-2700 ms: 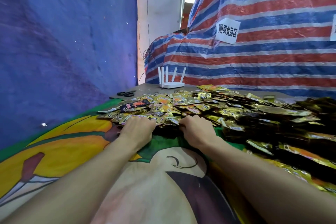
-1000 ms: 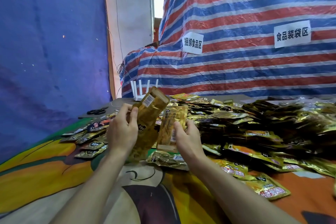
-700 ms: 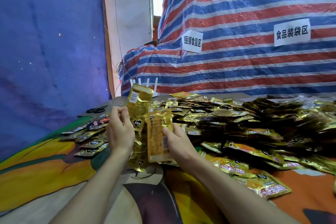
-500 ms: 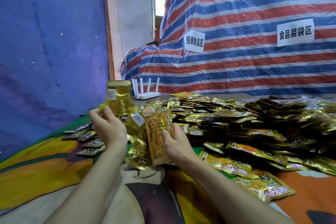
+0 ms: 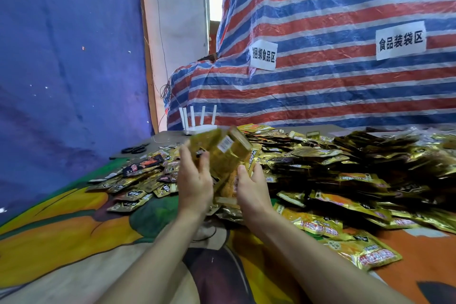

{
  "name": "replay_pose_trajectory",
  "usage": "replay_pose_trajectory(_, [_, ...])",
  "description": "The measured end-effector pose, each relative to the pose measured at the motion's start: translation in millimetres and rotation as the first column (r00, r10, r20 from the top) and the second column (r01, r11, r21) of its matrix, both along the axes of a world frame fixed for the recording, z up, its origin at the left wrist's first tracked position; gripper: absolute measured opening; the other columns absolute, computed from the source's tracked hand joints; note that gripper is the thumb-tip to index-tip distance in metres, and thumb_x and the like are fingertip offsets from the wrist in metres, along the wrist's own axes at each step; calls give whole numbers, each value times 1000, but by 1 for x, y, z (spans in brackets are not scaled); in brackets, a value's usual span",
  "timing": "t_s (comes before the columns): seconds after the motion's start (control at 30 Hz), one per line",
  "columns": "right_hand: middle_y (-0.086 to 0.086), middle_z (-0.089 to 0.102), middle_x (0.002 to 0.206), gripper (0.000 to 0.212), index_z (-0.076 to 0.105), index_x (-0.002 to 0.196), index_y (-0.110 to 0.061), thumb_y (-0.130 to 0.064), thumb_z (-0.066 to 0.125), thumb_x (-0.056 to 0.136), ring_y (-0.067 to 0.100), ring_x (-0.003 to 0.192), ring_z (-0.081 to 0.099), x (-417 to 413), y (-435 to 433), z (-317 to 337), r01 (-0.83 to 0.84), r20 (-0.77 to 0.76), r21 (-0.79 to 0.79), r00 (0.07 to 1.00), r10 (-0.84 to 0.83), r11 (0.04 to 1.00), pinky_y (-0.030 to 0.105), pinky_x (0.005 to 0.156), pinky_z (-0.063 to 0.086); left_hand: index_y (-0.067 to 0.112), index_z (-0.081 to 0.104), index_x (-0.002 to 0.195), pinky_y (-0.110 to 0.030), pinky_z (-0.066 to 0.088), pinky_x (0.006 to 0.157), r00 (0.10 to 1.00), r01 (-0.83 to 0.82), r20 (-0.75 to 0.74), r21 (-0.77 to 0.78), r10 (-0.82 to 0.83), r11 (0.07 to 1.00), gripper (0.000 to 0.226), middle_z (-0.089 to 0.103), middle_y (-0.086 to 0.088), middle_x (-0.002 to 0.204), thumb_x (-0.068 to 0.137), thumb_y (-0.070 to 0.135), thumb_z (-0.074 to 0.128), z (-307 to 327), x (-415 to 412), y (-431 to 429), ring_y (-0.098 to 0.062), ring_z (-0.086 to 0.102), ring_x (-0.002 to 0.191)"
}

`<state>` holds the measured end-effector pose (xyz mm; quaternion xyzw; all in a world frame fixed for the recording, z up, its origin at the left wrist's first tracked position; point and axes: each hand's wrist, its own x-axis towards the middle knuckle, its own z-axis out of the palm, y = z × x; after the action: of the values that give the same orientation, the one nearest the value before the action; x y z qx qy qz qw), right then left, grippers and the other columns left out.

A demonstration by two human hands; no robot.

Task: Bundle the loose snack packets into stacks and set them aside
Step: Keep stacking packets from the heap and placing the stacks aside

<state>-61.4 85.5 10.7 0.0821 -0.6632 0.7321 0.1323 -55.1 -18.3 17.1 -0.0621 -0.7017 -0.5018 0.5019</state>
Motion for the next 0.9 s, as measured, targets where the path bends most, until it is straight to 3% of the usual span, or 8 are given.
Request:
replay_pose_trajectory(0.1, [-3,63,107,16,50,118,-22,-28,39,107,14,98,61,-1,5,0,44,-2,-32,999,-44,999,40,94,51,15,54,122,-15,43,92,995,50,96,-153,-35,987,20,58,5,109,102,16,54,-7,0,2,-8,54,98])
replay_pose_trajectory(0.23, [-3,64,108,19,51,122,-20,-27,40,108,16,101,63,1,12,3,77,-58,-36,995,-79,996,36,89,52,42,54,116,-32,51,95,934,298,245,-129,-261,946,26,67,0,117,101,22,58,-7,8,-1,-14,64,109])
replay_pose_trajectory(0.33, [-1,66,108,14,53,118,-20,-26,48,106,16,101,64,6,13,4,71,-91,-53,993,-75,996,42,93,54,31,60,118,-27,58,82,844,445,300,73,-445,893,35,74,5,107,85,25,70,-4,11,-3,-12,70,99])
replay_pose_trajectory(0.43, [-1,68,107,10,55,113,-21,-24,53,104,16,100,67,9,13,6,29,-110,-100,993,-40,995,40,89,59,15,62,110,-24,58,67,842,392,326,177,-429,903,37,76,-3,98,80,5,81,-2,10,-4,-14,74,87])
replay_pose_trajectory(0.57, [-3,68,108,10,55,114,-25,-26,50,106,16,100,68,10,15,9,18,-85,-133,996,-29,991,39,84,59,2,66,105,-43,62,72,889,321,217,332,-403,887,23,75,-13,96,84,-3,73,13,10,-14,-27,74,82])
replay_pose_trajectory(0.67, [-8,63,100,5,49,109,-30,-27,47,106,12,91,65,10,22,10,157,-105,19,982,-155,987,27,73,57,11,66,97,-42,58,74,910,324,54,525,-411,787,18,75,-7,94,85,-2,70,24,14,-30,-24,74,83])
replay_pose_trajectory(0.77, [0,60,96,18,41,119,-19,-27,44,103,26,89,65,12,33,20,259,-26,319,964,-265,912,51,83,57,10,68,104,-43,57,79,876,358,-7,679,-482,640,22,74,-11,105,85,-2,66,24,15,-38,-27,72,95])
replay_pose_trajectory(0.9, [10,59,112,35,35,123,-12,-24,46,92,40,98,67,25,36,25,55,164,662,963,-216,747,51,93,52,5,63,114,-40,56,75,862,325,140,584,-487,744,23,75,-9,98,92,0,58,17,13,-26,-27,70,93])
